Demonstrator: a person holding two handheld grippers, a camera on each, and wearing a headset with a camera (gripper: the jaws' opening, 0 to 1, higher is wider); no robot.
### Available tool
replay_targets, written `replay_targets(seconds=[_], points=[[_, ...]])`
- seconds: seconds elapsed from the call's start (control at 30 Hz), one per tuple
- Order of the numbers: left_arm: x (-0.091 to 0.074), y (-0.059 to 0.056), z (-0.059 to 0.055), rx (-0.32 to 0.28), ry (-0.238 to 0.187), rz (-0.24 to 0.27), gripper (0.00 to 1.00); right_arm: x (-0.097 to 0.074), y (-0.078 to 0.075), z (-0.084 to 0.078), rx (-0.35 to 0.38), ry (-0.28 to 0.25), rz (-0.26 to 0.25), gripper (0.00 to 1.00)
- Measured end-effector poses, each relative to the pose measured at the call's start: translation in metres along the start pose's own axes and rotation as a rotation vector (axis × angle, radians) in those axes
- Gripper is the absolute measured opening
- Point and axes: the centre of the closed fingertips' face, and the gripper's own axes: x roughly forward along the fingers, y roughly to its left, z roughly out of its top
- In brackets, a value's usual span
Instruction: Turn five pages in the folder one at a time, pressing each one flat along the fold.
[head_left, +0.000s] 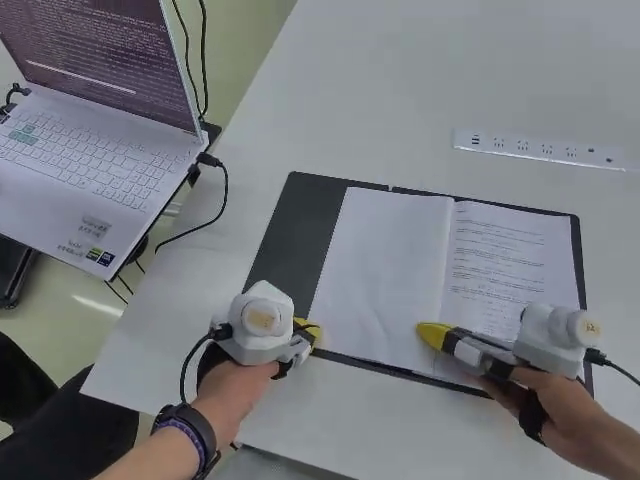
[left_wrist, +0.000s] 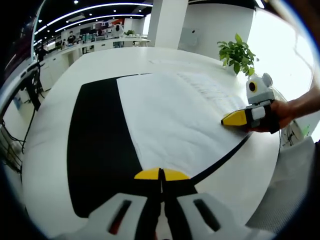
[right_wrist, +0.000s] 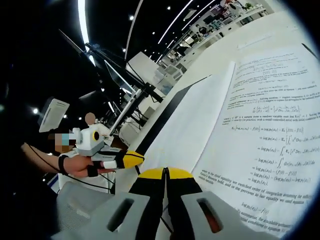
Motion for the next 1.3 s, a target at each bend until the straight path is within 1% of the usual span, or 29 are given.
replay_targets(seconds=[0.03,0.2,0.4,0.5,0.57,0.6,0.63,0.67,0.8,0.87,0.9,0.97,1.0,1.03,1.07,1.13,1.17,1.23,1.3], points=[[0.000,0.000,0.000,-0.003,-0.003,0.000,0.00,-0.001,0.002,-0.005,-0.008,0.014,0.004,0.00],[0.000,0.000,0.000,-0.003,-0.002,-0.004,0.00,-0.007,0.005,-0.019,0.001,0.027,0.000,0.00],[0.000,0.000,0.000,-0.004,-0.006,0.002,0.00,-0.010,0.008,-0.031,-0.007,0.050,-0.009,0.00],[0.000,0.001,0.000,-0.003,-0.004,-0.001,0.00,-0.012,0.011,-0.041,-0.010,0.080,-0.008,0.00],[0.000,0.001,0.000,-0.005,-0.003,-0.003,0.00,-0.013,0.012,-0.049,-0.018,0.113,-0.011,0.00],[0.000,0.001,0.000,-0.007,-0.003,-0.003,0.00,-0.015,0.013,-0.056,-0.032,0.143,-0.018,0.00],[0.000,0.001,0.000,-0.006,-0.003,-0.004,0.00,-0.015,0.014,-0.059,-0.030,0.143,-0.019,0.00],[0.000,0.001,0.000,-0.006,-0.001,-0.003,0.00,-0.016,0.015,-0.059,-0.027,0.140,-0.018,0.00],[0.000,0.000,0.000,-0.009,0.018,0.002,0.00,-0.023,0.021,-0.055,0.002,0.095,-0.024,0.00],[-0.002,-0.003,-0.001,-0.003,0.036,-0.006,0.00,-0.026,0.023,-0.054,0.000,0.086,-0.032,0.00],[-0.003,-0.005,-0.001,0.000,0.037,-0.009,0.02,-0.027,0.023,-0.052,-0.002,0.082,-0.035,0.00],[-0.009,-0.009,0.002,0.005,0.025,-0.014,0.05,-0.032,0.025,-0.046,-0.008,0.055,-0.045,0.00],[-0.013,-0.009,0.005,0.006,0.011,-0.009,0.05,-0.035,0.027,-0.041,-0.012,0.034,-0.050,0.00],[-0.016,-0.009,0.007,0.002,0.003,-0.008,0.06,-0.037,0.027,-0.039,-0.014,0.024,-0.055,0.00],[-0.020,-0.009,0.012,-0.014,-0.016,-0.005,0.06,-0.040,0.026,-0.036,-0.018,0.014,-0.068,0.00],[-0.025,-0.007,0.016,-0.025,-0.039,0.006,0.08,-0.048,0.024,-0.028,-0.042,-0.009,-0.099,0.05],[-0.030,-0.007,0.020,-0.034,-0.058,0.006,0.08,-0.053,0.023,-0.023,-0.057,-0.031,-0.116,0.08],[-0.036,-0.006,0.023,-0.039,-0.072,0.013,0.10,-0.063,0.020,-0.016,-0.081,-0.058,-0.148,0.12],[-0.042,-0.008,0.025,-0.045,-0.088,0.011,0.11,-0.074,0.017,-0.011,-0.103,-0.073,-0.181,0.16]])
